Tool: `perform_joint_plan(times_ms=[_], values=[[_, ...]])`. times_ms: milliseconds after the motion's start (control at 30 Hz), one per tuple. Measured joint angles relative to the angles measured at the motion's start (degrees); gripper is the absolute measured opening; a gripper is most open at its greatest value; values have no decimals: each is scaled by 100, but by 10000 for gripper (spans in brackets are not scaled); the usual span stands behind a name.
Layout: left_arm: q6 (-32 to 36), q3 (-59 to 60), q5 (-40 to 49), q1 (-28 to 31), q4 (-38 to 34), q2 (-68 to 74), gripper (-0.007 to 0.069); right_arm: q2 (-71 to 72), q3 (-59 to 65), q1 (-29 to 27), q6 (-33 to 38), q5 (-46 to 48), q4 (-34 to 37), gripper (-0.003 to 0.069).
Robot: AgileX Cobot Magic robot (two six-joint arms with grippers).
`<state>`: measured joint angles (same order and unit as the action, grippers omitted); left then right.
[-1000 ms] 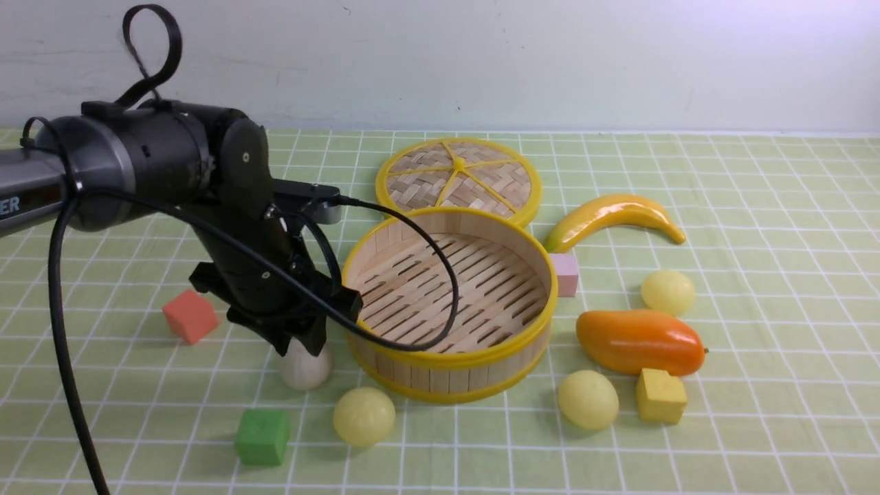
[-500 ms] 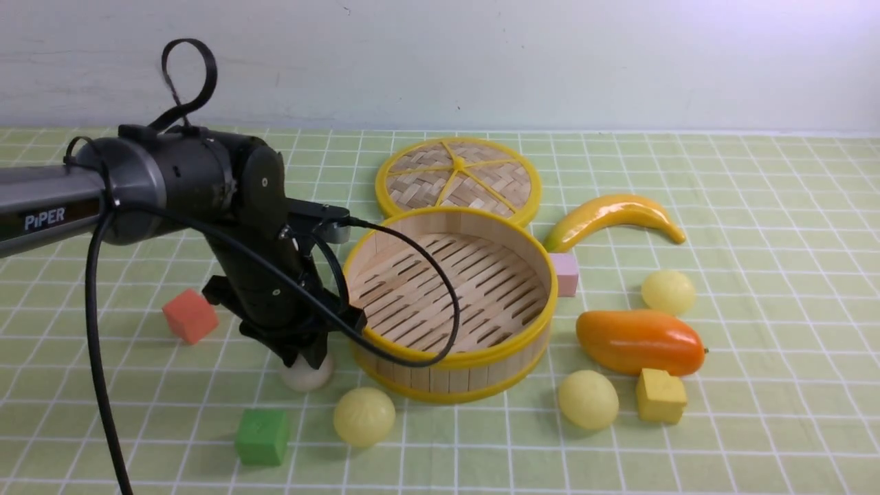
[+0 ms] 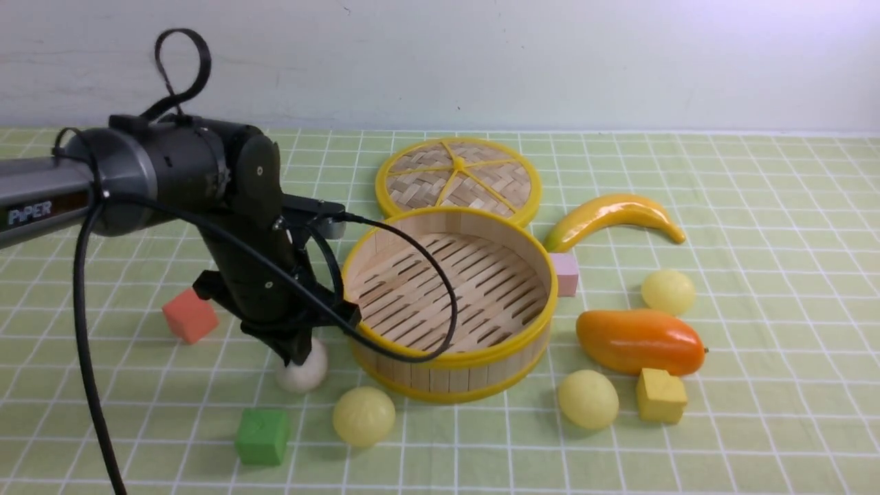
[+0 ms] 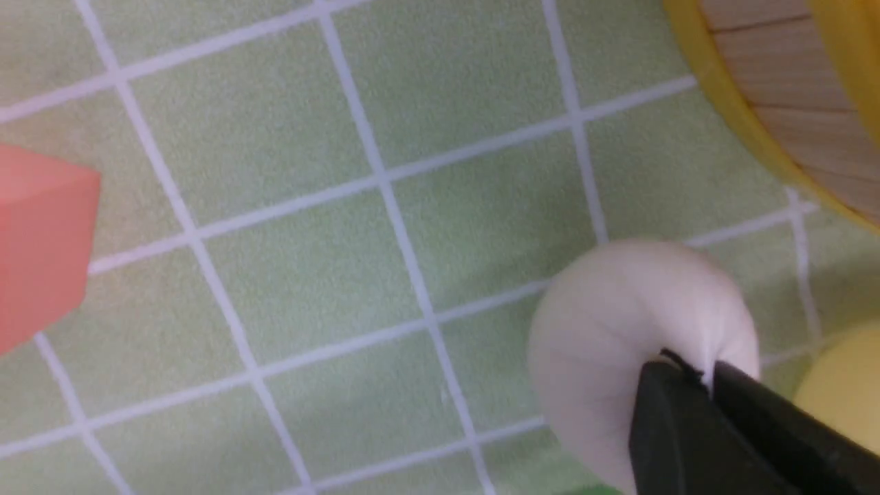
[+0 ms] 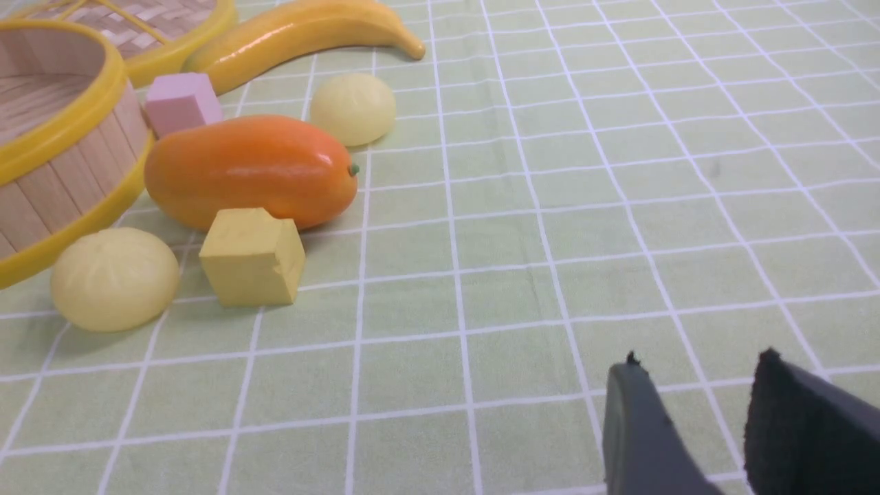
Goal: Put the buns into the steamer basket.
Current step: Use the left arm to grab a steamed stuffed bun, then use the left arm to put the steamed stuffed bun into the steamer, then use the left arm to grab a steamed stuffed bun
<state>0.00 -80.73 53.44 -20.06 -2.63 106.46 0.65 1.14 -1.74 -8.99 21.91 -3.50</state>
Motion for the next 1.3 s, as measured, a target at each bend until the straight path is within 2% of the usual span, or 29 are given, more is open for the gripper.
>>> perform_joint_plan(times_ms=[267,467,633,800,900,967,1033,1133,1167,1300], values=[[37,-723,-176,-730,20,-627,-13,0,0,0,0,0,0,241],[37,-1423,-314,-838,263,361,-13,0,0,0,0,0,0,241],[-285,-1736,-240,-838,600,1134,3,0,0,0,0,0,0,241],[-429,-1896,-104,-838,844,1370,100,0,0,0,0,0,0,241],[-812,-2195,316,-838,864,1330,279,0,0,0,0,0,0,241],[-1027,-2387,611,-838,847,1181,362,0,0,0,0,0,0,241],[-1114,-2448,929,-849,793,872,413,0,0,0,0,0,0,241],[-1163,-2290,1219,-879,625,334,405,0,0,0,0,0,0,241],[-1169,-2090,1271,-902,526,60,378,0,0,0,0,0,0,241],[-1169,-499,1092,-1073,197,-995,153,0,0,0,0,0,0,241]])
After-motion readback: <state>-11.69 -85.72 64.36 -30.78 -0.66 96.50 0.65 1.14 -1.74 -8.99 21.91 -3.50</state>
